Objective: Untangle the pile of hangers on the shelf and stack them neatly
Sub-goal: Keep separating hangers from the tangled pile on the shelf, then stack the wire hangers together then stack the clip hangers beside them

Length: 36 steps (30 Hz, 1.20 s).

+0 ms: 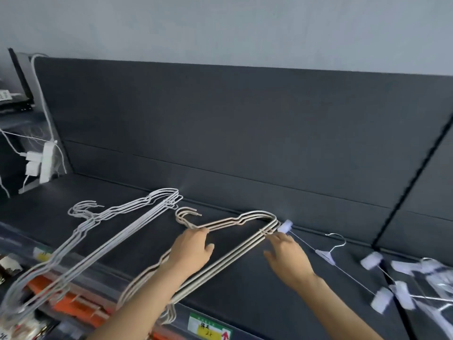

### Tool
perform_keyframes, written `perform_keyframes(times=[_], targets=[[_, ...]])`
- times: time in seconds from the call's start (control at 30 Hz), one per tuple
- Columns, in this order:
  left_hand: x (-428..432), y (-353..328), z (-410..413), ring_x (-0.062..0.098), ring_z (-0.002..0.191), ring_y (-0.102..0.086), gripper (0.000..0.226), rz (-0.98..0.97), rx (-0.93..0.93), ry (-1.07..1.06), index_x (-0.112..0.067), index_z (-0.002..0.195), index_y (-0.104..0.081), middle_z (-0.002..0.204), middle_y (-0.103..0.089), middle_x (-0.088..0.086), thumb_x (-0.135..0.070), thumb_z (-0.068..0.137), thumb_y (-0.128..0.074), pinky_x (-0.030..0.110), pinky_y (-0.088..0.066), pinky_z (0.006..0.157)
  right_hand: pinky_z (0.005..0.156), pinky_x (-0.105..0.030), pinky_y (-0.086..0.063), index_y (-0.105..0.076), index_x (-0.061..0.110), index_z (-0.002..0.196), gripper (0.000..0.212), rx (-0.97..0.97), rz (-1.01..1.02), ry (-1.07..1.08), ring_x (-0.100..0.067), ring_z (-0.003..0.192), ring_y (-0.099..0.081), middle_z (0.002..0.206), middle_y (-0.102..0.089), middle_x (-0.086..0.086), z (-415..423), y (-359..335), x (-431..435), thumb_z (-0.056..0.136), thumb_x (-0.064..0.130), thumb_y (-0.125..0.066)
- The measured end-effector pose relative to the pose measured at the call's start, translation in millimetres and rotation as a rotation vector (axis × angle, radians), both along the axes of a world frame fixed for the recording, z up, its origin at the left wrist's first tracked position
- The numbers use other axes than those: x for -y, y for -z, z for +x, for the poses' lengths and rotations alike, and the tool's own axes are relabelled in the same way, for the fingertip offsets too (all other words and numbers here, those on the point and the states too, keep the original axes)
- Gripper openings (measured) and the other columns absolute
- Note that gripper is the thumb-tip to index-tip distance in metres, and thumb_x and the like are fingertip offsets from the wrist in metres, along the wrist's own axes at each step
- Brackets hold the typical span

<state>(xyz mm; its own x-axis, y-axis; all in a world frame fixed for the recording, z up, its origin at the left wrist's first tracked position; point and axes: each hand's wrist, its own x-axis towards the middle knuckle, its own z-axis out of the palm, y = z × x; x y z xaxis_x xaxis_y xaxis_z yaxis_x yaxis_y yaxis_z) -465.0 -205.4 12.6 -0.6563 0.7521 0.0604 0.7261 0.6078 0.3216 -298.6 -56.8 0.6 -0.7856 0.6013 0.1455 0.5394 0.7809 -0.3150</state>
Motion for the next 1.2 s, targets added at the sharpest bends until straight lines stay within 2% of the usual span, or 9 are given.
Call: perform_keyframes(times=[0.3,0.5,0.57,0.7,0.8,0.9,1.0,1.1,1.2], targets=[[-64.1,-9.1,122.7,0.023,0.121,-0.049,0.039,0.015,0.01,0.185,-0.014,0.126,-0.05,0.128,-0.057,0.004,-0.03,0.091,-0.049,0.034,-0.041,0.099,0.098,-0.03,-0.038,-0.035,0.017,0.138,0.048,0.014,-0.018,0.163,-0.022,0.123,-0.043,0.134,-0.047,-0.001,136.0,-8.1,-28.9,0.092,0.027,-0.046],[-89.6,-6.6,209.1,0.022,0.123,-0.047,0.041,0.011,0.027,0.281,-0.012,0.13,-0.047,0.129,-0.056,0.004,-0.029,0.092,-0.048,0.035,-0.042,0.099,0.091,-0.032,-0.041,-0.038,0.015,0.135,0.045,0.027,-0.023,0.242,-0.024,0.12,-0.045,0.131,-0.049,-0.003,229.1,-10.1,-38.7,0.092,0.026,-0.046],[-96.7,-5.2,239.1,0.022,0.122,-0.047,0.04,0.002,0.034,0.302,-0.012,0.129,-0.047,0.129,-0.056,0.004,-0.029,0.093,-0.048,0.036,-0.043,0.097,0.095,-0.032,-0.039,-0.038,0.014,0.135,0.046,0.041,-0.02,0.255,-0.025,0.121,-0.046,0.132,-0.049,-0.004,261.9,-9.2,-41.3,0.092,0.025,-0.046],[-115.3,-3.4,294.2,0.024,0.118,-0.049,0.035,0.004,0.041,0.355,-0.009,0.122,-0.051,0.123,-0.059,0.005,-0.028,0.093,-0.046,0.036,-0.045,0.092,0.098,-0.031,-0.038,-0.035,0.015,0.138,0.047,0.053,-0.025,0.311,-0.024,0.123,-0.045,0.135,-0.048,-0.004,324.7,-8.9,-48.9,0.093,0.026,-0.046],[-132.4,-4.0,329.3,0.026,0.113,-0.051,0.023,0.019,0.029,0.425,-0.009,0.106,-0.054,0.114,-0.061,0.005,-0.025,0.092,-0.045,0.034,-0.044,0.084,0.098,-0.03,-0.037,-0.033,0.016,0.14,0.05,0.063,-0.034,0.372,-0.023,0.125,-0.043,0.138,-0.045,-0.003,364.2,-10.0,-56.5,0.093,0.027,-0.046],[-151.4,-4.3,360.6,0.025,0.111,-0.052,0.027,0.034,0.048,0.481,-0.012,0.113,-0.056,0.114,-0.062,0.005,-0.024,0.091,-0.045,0.035,-0.047,0.087,0.095,-0.03,-0.038,-0.036,0.015,0.136,0.047,0.07,-0.036,0.424,-0.024,0.121,-0.045,0.133,-0.048,-0.003,398.7,-11.1,-63.4,0.093,0.027,-0.046],[-174.0,-1.9,387.2,0.026,0.098,-0.056,0.023,0.036,0.059,0.522,-0.011,0.105,-0.058,0.101,-0.063,0.005,-0.023,0.09,-0.044,0.04,-0.049,0.085,0.095,-0.03,-0.038,-0.037,0.016,0.136,0.046,0.074,-0.041,0.482,-0.024,0.121,-0.045,0.131,-0.05,-0.004,430.4,-9.7,-71.0,0.093,0.029,-0.046],[-198.1,-0.9,413.5,0.024,0.114,-0.053,0.031,0.045,0.074,0.59,-0.01,0.118,-0.055,0.12,-0.061,0.006,-0.024,0.092,-0.046,0.038,-0.048,0.09,0.097,-0.031,-0.038,-0.035,0.014,0.138,0.049,0.063,-0.057,0.557,-0.025,0.122,-0.045,0.133,-0.049,-0.004,458.9,-7.5,-81.9,0.093,0.029,-0.047],[-226.6,3.5,436.0,0.025,0.115,-0.053,0.033,0.041,0.073,0.668,-0.01,0.12,-0.054,0.122,-0.06,0.007,-0.025,0.092,-0.045,0.039,-0.047,0.092,0.1,-0.03,-0.037,-0.035,0.016,0.138,0.049,0.06,-0.057,0.624,-0.023,0.125,-0.043,0.137,-0.046,-0.002,485.1,-7.7,-94.6,0.092,0.028,-0.049]])
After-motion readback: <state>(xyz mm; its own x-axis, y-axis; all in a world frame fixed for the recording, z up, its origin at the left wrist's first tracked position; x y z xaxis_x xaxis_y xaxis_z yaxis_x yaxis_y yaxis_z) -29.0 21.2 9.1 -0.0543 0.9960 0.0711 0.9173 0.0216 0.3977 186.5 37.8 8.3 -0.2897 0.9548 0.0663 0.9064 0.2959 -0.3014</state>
